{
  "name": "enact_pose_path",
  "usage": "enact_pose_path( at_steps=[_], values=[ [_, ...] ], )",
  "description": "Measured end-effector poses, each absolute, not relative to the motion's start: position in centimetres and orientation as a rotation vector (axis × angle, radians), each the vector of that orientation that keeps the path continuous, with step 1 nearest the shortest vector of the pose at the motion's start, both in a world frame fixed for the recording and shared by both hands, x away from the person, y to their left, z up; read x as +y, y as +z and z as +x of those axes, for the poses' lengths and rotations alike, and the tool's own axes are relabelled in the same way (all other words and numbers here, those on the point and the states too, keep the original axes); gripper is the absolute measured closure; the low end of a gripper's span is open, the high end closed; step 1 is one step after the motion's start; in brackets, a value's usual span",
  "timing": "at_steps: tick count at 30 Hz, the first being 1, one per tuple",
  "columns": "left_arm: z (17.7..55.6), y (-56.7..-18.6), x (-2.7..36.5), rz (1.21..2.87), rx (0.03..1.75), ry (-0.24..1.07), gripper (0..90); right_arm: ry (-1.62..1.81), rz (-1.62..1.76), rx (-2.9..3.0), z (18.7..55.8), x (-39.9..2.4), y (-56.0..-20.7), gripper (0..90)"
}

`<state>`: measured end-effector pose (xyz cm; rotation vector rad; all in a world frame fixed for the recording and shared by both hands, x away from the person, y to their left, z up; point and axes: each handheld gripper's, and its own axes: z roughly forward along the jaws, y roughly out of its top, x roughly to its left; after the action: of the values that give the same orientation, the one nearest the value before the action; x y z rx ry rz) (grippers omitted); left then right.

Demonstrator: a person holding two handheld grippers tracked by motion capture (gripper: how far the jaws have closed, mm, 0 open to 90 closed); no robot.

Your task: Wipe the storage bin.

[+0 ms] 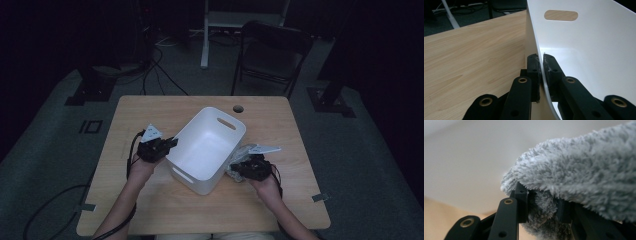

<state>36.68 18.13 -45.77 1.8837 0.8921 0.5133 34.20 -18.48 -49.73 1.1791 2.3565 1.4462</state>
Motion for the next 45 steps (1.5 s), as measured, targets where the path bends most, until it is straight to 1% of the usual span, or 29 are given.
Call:
enact_pose_path(
  at_steps=[4, 6, 15, 32, 34, 36, 38, 43, 45],
  values=[
    [36.7, -45.8, 18.1, 1.885, 0.884, 0.504, 84.3, 1.642, 1.104, 2.341, 32.8, -18.6, -47.4, 67.8],
    [36.8, -45.8, 18.1, 1.888, 0.875, 0.495, 84.3, 1.616, 1.069, 2.332, 32.4, -18.2, -47.1, 67.8],
    [36.8, -45.8, 18.1, 1.896, 0.863, 0.498, 84.0, 1.482, 1.063, 2.356, 33.0, -17.6, -48.9, 67.9],
    [36.7, -45.7, 17.9, 1.892, 0.882, 0.521, 83.8, 1.254, 1.177, 2.441, 35.4, -17.3, -53.3, 67.8],
    [36.7, -45.7, 17.8, 1.891, 0.890, 0.528, 83.9, 1.250, 1.196, 2.445, 35.5, -17.3, -53.4, 67.9],
    [36.7, -45.8, 17.9, 1.881, 0.901, 0.525, 84.0, 1.237, 1.205, 2.452, 35.2, -17.2, -52.9, 68.0],
    [36.7, -45.7, 17.8, 1.885, 0.900, 0.533, 84.0, 1.295, 1.166, 2.459, 34.4, -17.2, -51.8, 68.0],
    [36.6, -45.7, 17.7, 1.887, 0.898, 0.534, 84.1, 1.580, 0.998, 2.418, 31.8, -17.5, -47.7, 67.8],
    [36.6, -45.7, 17.7, 1.888, 0.897, 0.532, 84.3, 1.645, 0.957, 2.404, 31.1, -17.4, -46.7, 67.8]
  ],
)
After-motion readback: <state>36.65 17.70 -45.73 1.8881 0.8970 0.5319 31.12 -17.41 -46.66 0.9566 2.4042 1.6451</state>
